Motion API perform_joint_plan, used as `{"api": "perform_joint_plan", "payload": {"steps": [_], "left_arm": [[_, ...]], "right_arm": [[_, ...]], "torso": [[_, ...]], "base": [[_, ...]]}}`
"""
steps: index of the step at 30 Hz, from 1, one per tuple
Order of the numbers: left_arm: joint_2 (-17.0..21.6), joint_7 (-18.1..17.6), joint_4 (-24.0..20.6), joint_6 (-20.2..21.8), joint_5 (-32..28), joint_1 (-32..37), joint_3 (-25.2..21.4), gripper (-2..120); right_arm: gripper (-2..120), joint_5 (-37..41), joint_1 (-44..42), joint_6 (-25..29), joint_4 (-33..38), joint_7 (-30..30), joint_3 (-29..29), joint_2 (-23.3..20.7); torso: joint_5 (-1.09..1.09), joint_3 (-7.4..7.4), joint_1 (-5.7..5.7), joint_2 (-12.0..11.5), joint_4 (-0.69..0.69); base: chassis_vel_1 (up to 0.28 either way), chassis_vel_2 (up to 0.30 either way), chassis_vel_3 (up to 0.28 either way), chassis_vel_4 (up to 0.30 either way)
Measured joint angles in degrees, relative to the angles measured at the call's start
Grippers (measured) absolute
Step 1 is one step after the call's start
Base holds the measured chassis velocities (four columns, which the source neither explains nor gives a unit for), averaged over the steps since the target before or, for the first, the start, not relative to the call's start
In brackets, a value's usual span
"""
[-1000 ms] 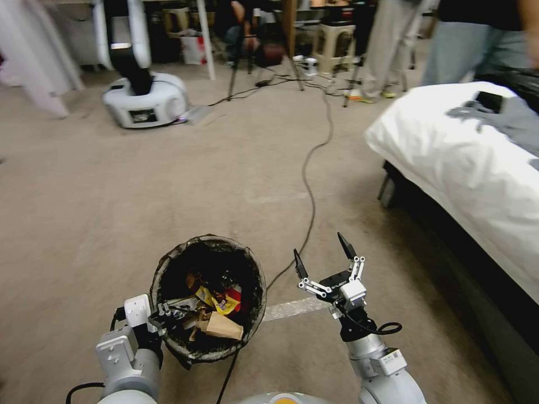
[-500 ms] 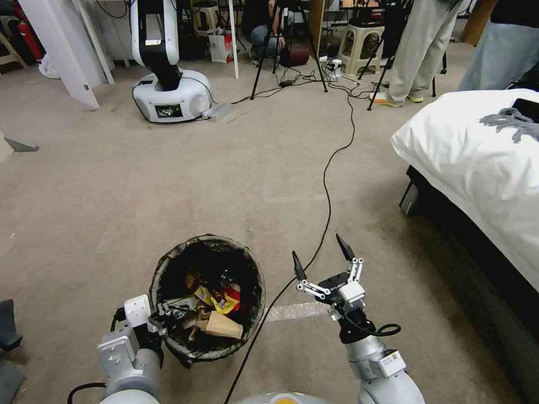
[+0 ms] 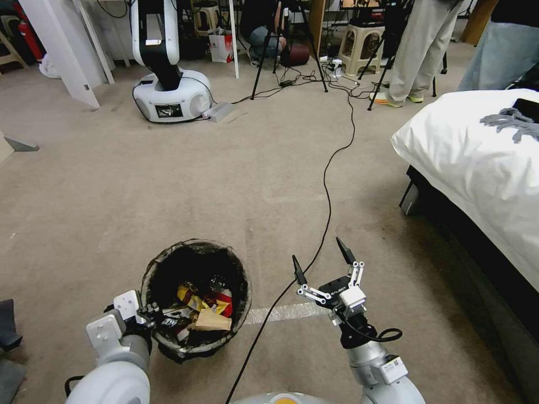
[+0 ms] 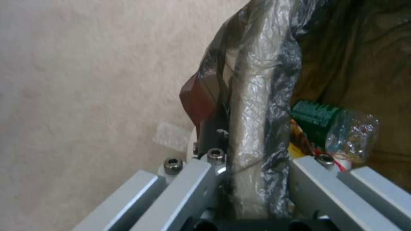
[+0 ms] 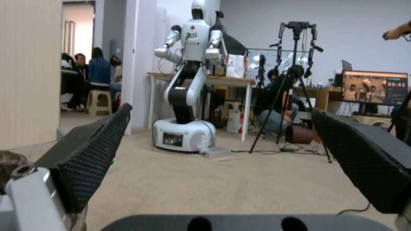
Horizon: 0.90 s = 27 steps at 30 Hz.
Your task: Pick up the trash bin, then pick up the garbage from the floor and place it into the trash bin.
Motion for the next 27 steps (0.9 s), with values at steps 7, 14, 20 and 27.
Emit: {"api": "perform_joint_plan", "payload": {"steps": [7, 14, 20, 27], "left_arm": [[-1.0, -0.9, 2.6, 3.6, -6.2, -3.5, -0.9, 0], [-1.6, -1.2, 6.8, 3.8, -7.9, -6.0, -1.0, 0], [-1.6, -0.7, 7.6, 4.1, -10.3, -7.6, -1.3, 1], [-1.1, 0.3, 7.8, 3.5, -11.4, -9.2, -1.7, 23]], "right_arm": [[100, -0.5, -0.6, 0.4, 0.1, -0.2, 0.2, 0.1], [100, -1.0, -1.3, 0.9, 0.1, -0.8, 0.2, 0.4], [100, -1.2, -1.8, 1.6, -0.5, -2.0, 0.3, 0.4], [100, -1.6, -2.0, 1.8, -1.2, -3.0, -0.5, 0.8]], "torso": [[0.00, 0.00, 0.00, 0.0, -0.01], [0.00, 0.00, 0.00, 0.0, -0.01], [0.01, 0.00, 0.00, 0.0, 0.00], [0.02, 0.00, 0.00, 0.0, 0.00]], "base": [[0.000, 0.000, 0.000, 0.000], [0.000, 0.000, 0.000, 0.000], [0.000, 0.000, 0.000, 0.000], [0.000, 0.000, 0.000, 0.000]]}}
